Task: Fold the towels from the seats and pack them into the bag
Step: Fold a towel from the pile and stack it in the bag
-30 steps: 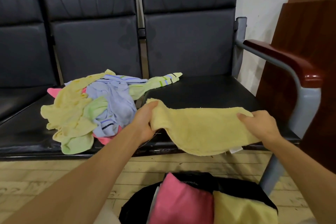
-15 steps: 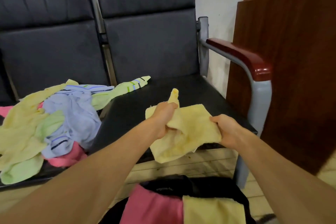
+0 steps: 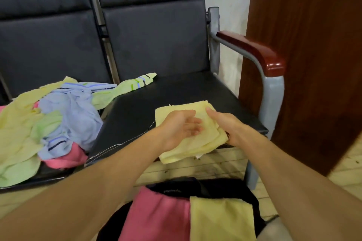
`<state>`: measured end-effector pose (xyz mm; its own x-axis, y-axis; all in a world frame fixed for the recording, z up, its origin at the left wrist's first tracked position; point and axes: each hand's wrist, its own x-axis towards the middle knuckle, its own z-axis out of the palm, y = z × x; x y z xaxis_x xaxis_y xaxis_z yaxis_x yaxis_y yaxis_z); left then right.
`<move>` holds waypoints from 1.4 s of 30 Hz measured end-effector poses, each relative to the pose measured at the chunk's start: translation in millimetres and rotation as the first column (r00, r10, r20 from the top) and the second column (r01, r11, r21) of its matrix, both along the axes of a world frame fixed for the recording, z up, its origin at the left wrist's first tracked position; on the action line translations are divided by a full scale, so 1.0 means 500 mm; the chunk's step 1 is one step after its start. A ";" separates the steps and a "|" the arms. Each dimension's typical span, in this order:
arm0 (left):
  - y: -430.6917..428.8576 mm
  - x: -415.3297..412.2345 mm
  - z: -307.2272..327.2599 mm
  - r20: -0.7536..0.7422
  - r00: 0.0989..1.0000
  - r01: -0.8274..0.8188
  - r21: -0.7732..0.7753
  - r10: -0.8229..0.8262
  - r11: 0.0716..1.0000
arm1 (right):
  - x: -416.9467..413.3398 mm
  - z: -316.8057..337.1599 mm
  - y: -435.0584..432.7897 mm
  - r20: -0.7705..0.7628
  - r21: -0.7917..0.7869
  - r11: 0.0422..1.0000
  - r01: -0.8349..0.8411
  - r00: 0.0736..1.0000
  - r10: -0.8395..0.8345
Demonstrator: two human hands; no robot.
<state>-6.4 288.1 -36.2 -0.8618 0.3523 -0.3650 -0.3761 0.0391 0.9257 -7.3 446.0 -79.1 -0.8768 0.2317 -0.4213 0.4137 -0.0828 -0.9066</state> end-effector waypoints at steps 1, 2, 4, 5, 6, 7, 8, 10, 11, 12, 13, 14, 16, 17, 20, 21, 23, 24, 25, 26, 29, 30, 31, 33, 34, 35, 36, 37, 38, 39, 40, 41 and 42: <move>-0.022 0.006 0.002 0.049 0.999 -0.027 0.089 0.023 0.996 | 0.002 0.003 -0.009 -0.007 0.082 0.996 -0.045 0.999 0.046; -0.043 0.010 0.003 0.089 0.995 -0.056 0.163 0.041 0.985 | 0.003 0.005 -0.018 -0.024 0.169 0.983 -0.071 0.997 0.076; -0.087 0.014 -0.003 0.093 0.991 -0.117 0.213 0.100 0.970 | 0.005 0.008 -0.038 -0.072 0.332 0.942 -0.058 0.994 0.086; -0.105 0.016 -0.007 0.070 0.989 -0.138 0.205 0.126 0.969 | 0.006 0.012 -0.044 -0.089 0.395 0.918 -0.042 0.993 0.083; -0.127 0.021 -0.012 0.042 0.988 -0.156 0.180 0.151 0.971 | 0.008 0.016 -0.052 -0.100 0.445 0.895 -0.034 0.991 0.087; -0.147 0.027 -0.016 0.005 0.986 -0.168 0.146 0.169 0.975 | 0.011 0.024 -0.060 -0.118 0.491 0.871 -0.027 0.988 0.097; -0.167 0.033 -0.023 -0.027 0.982 -0.182 0.118 0.187 0.976 | 0.014 0.032 -0.068 -0.142 0.540 0.841 -0.020 0.983 0.115; -0.202 0.043 -0.032 -0.037 0.969 -0.240 0.100 0.245 0.966 | 0.023 0.055 -0.088 -0.204 0.612 0.791 -0.002 0.966 0.160; -0.214 0.048 -0.034 -0.012 0.959 -0.282 0.110 0.285 0.953 | 0.028 0.068 -0.099 -0.243 0.615 0.788 0.012 0.954 0.175; -0.222 0.051 -0.036 0.016 0.947 -0.321 0.122 0.321 0.939 | 0.034 0.083 -0.111 -0.288 0.585 0.810 0.024 0.941 0.179; -0.228 0.052 -0.037 0.037 0.934 -0.356 0.126 0.354 0.926 | 0.042 0.098 -0.122 -0.330 0.522 0.852 0.031 0.929 0.168; -0.230 0.054 -0.036 0.053 0.921 -0.389 0.120 0.385 0.914 | 0.050 0.112 -0.132 -0.366 0.437 0.899 0.032 0.919 0.146; -0.231 0.058 -0.033 0.084 0.896 -0.442 0.103 0.435 0.891 | 0.067 0.137 -0.146 -0.414 0.261 0.965 0.002 0.904 0.110; -0.229 0.060 -0.034 0.099 0.889 -0.456 0.089 0.448 0.885 | 0.075 0.145 -0.151 -0.426 0.177 0.984 -0.029 0.899 0.103; -0.220 0.081 -0.030 0.137 0.906 -0.414 0.081 0.401 0.907 | 0.098 0.158 -0.165 -0.464 -0.028 0.995 -0.100 0.883 0.075; -0.217 0.088 -0.027 0.178 0.917 -0.379 0.113 0.357 0.918 | 0.106 0.159 -0.168 -0.475 -0.091 0.989 -0.118 0.878 0.061; -0.215 0.105 -0.014 0.288 0.933 -0.291 0.251 0.215 0.923 | 0.120 0.156 -0.173 -0.495 -0.220 0.960 -0.171 0.868 0.041; -0.216 0.116 -0.007 0.336 0.933 -0.248 0.341 0.129 0.907 | 0.126 0.152 -0.175 -0.499 -0.269 0.944 -0.191 0.866 0.033; -0.218 0.124 -0.002 0.373 0.926 -0.227 0.414 0.063 0.882 | 0.131 0.147 -0.176 -0.497 -0.299 0.933 -0.198 0.867 0.025; -0.219 0.130 0.002 0.386 0.922 -0.217 0.450 0.031 0.866 | 0.138 0.144 -0.179 -0.495 -0.314 0.928 -0.199 0.869 0.019; -0.210 0.145 0.009 0.326 0.944 -0.195 0.435 0.048 0.879 | 0.162 0.125 -0.176 -0.480 -0.313 0.930 -0.191 0.877 0.018; -0.206 0.144 0.005 0.263 0.960 -0.190 0.372 0.093 0.909 | 0.173 0.118 -0.171 -0.459 -0.297 0.938 -0.181 0.888 0.026; -0.202 0.145 0.002 0.170 0.975 -0.190 0.282 0.146 0.940 | 0.184 0.113 -0.166 -0.421 -0.268 0.951 -0.157 0.907 0.031; -0.196 0.148 -0.005 -0.017 0.982 -0.185 0.152 0.190 0.971 | 0.206 0.099 -0.153 -0.308 -0.185 0.981 -0.067 0.951 0.007; -0.196 0.153 -0.006 -0.078 0.980 -0.176 0.112 0.186 0.978 | 0.218 0.090 -0.145 -0.258 -0.140 0.990 -0.030 0.966 -0.007; -0.196 0.160 -0.005 -0.119 0.978 -0.165 0.076 0.173 0.983 | 0.229 0.080 -0.138 -0.228 -0.090 0.996 -0.005 0.973 -0.016; -0.196 0.165 -0.008 -0.154 0.974 -0.161 0.042 0.166 0.986 | 0.239 0.069 -0.130 -0.220 -0.025 1.000 0.004 0.976 -0.009; -0.197 0.169 -0.015 -0.205 0.968 -0.149 -0.007 0.144 0.989 | 0.251 0.057 -0.124 -0.212 0.053 0.999 0.008 0.977 0.004; -0.198 0.173 -0.025 -0.270 0.958 -0.124 -0.081 0.098 0.989 | 0.263 0.045 -0.116 -0.203 0.131 0.991 0.008 0.979 0.019; -0.197 0.180 -0.037 -0.331 0.943 -0.098 -0.173 0.036 0.980 | 0.276 0.034 -0.111 -0.191 0.196 0.981 0.001 0.981 0.037; -0.195 0.188 -0.050 -0.374 0.927 -0.079 -0.253 -0.022 0.964 | 0.289 0.025 -0.107 -0.184 0.251 0.968 -0.019 0.981 0.067; -0.191 0.197 -0.067 -0.390 0.918 -0.062 -0.302 -0.064 0.951 | 0.302 0.014 -0.105 -0.174 0.311 0.949 -0.043 0.980 0.101; -0.187 0.206 -0.089 -0.395 0.914 -0.045 -0.327 -0.093 0.944 | 0.313 0.002 -0.102 -0.161 0.380 0.923 -0.058 0.979 0.128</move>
<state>96.4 194.8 -80.8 -0.9508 0.2969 -0.0884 0.0273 0.3646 0.9307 149.3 394.9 -78.2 -0.9547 0.2542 -0.1544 0.2307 0.3053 -0.9239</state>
